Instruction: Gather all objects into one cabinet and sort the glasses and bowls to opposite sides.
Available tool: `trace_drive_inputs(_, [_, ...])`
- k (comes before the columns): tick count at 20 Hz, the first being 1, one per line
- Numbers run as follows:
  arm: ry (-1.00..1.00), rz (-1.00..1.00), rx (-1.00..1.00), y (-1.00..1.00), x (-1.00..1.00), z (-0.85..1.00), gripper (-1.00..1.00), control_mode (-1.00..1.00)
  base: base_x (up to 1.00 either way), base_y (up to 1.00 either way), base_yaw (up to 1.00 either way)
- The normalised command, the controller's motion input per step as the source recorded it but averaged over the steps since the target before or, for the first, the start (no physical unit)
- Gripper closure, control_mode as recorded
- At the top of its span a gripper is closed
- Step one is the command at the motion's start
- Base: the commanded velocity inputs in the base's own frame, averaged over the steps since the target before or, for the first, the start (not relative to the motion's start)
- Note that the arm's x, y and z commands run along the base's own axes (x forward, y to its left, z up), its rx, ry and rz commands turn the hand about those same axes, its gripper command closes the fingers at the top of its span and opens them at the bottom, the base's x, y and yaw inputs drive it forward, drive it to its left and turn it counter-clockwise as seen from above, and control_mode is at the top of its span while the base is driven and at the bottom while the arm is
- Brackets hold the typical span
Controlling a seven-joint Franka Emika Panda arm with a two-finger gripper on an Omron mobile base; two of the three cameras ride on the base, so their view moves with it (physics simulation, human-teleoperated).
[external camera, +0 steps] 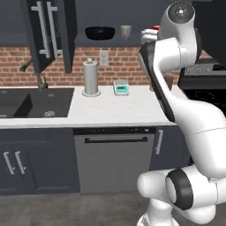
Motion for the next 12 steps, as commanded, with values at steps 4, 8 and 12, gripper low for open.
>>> trace_drive_inputs(4, [0.00, 0.00, 0.00, 0.00, 0.00, 0.00, 1.00, 1.00, 0.39, -0.43, -0.22])
trace_drive_inputs(8, [0.00, 0.00, 0.00, 0.00, 0.00, 0.00, 1.00, 1.00, 0.67, 0.00, 0.00])
trace_drive_inputs(12, [0.00, 0.00, 0.00, 0.00, 0.00, 0.00, 1.00, 1.00, 0.98, 0.00, 0.00])
